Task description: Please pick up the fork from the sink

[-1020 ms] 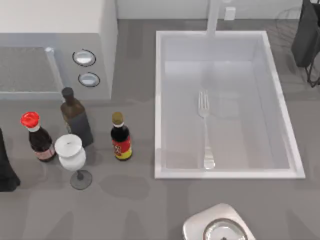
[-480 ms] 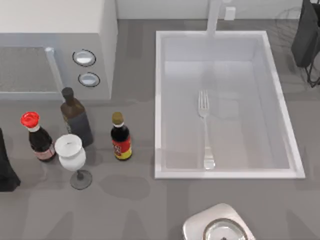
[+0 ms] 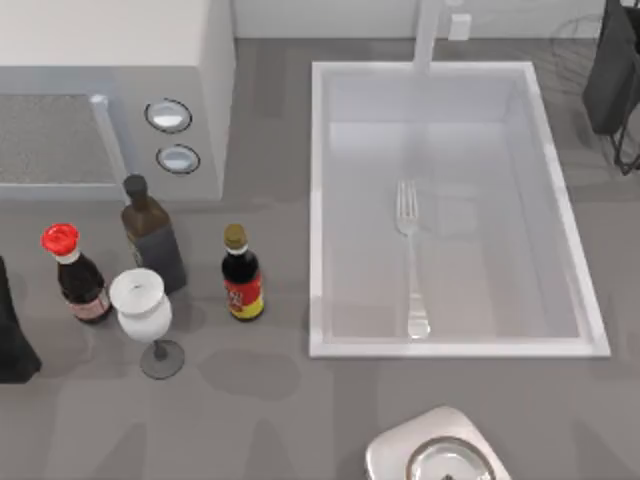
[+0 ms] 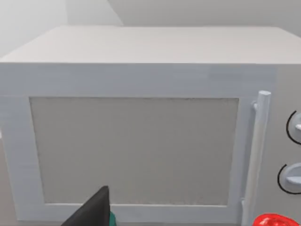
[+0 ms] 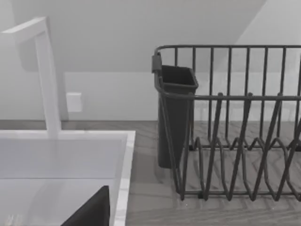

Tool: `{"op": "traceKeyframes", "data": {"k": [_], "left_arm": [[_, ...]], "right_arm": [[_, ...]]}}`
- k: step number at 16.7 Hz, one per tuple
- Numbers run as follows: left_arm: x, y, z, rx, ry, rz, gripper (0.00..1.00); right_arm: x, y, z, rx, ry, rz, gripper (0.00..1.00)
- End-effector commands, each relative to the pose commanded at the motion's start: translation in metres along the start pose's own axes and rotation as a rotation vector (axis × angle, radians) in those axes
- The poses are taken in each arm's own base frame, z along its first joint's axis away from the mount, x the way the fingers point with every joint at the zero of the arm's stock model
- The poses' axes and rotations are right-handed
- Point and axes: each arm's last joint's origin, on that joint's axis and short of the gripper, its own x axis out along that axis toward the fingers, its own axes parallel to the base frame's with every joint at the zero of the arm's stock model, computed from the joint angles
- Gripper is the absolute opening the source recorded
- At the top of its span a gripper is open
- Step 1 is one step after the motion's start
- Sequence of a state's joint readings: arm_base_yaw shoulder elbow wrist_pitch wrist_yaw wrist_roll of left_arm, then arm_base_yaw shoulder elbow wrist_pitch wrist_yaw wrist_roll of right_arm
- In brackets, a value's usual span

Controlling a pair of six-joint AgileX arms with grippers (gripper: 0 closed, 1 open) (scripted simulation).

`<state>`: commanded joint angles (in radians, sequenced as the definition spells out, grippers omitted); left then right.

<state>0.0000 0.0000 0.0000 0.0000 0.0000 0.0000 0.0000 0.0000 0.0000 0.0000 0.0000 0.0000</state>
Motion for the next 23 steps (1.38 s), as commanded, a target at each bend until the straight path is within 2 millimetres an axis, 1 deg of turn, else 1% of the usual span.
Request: {"op": "traceKeyframes", "data": {"k": [7, 9, 10, 12, 15, 17, 19, 21, 23], "left_arm": [[0.0, 0.0, 0.0, 0.0, 0.0, 0.0, 1.0], [0.0, 0.0, 0.0, 0.0, 0.0, 0.0, 1.0], [0.0, 0.0, 0.0, 0.0, 0.0, 0.0, 1.0], [0.0, 0.0, 0.0, 0.0, 0.0, 0.0, 1.0], [0.0, 0.0, 0.0, 0.0, 0.0, 0.0, 1.0], [0.0, 0.0, 0.0, 0.0, 0.0, 0.0, 1.0], [0.0, 0.0, 0.0, 0.0, 0.0, 0.0, 1.0], [0.0, 0.0, 0.0, 0.0, 0.0, 0.0, 1.0], [0.0, 0.0, 0.0, 0.0, 0.0, 0.0, 1.0]], "right_arm": [[0.0, 0.0, 0.0, 0.0, 0.0, 0.0, 1.0], [0.0, 0.001, 0.006, 0.004, 0.016, 0.004, 1.0], [0.0, 0.001, 0.011, 0.009, 0.032, 0.009, 1.0], [0.003, 0.003, 0.029, 0.022, 0.084, 0.022, 1.0], [0.014, 0.007, 0.066, 0.049, 0.197, 0.048, 1.0], [0.029, 0.012, 0.096, 0.069, 0.295, 0.067, 1.0], [0.053, 0.019, 0.125, 0.088, 0.406, 0.086, 1.0], [0.084, 0.03, 0.151, 0.104, 0.526, 0.101, 1.0], [0.123, 0.044, 0.17, 0.116, 0.653, 0.112, 1.0]]}}
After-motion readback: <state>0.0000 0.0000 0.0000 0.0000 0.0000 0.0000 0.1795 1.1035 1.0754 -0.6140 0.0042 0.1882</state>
